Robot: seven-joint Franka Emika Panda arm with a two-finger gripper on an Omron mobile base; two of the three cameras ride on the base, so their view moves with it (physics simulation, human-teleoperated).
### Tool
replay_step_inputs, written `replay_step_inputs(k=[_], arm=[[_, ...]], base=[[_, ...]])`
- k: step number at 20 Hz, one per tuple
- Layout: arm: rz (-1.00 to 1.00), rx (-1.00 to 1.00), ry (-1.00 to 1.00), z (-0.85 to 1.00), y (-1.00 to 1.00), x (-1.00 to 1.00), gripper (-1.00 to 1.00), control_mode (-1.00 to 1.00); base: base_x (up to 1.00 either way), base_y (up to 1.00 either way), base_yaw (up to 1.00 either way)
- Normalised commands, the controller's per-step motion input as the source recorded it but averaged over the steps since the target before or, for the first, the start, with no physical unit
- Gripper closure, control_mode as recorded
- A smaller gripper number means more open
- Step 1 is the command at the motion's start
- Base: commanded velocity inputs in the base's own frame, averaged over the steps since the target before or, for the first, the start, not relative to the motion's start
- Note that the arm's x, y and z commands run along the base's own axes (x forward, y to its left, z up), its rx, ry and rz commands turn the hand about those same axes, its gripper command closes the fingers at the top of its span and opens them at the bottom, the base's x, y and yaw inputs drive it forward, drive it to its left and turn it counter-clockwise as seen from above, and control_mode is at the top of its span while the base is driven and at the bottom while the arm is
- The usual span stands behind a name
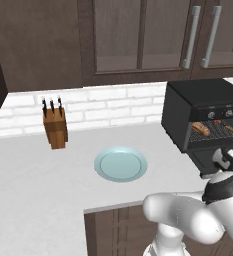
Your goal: Pick up the kebab skewer and baguette bread, and place them inside the toaster oven. Close the toaster oven door and start by setting the timer.
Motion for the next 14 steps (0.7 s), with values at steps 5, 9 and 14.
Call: replay_step_inputs(k=[5,9,14], arm=[[0.03,0.0,0.0,-0.21,0.0,0.05,-1.0,-1.0],[-0.03,0.0,-0.01,-0.3,0.0,0.0,-1.0,-1.0],[-0.09,0.03,-0.02,-0.05,0.0,0.14,-1.0,-1.0]], base=[[0.0,0.0,0.0],[0.0,0.0,0.0],[0.0,0.0,0.0]])
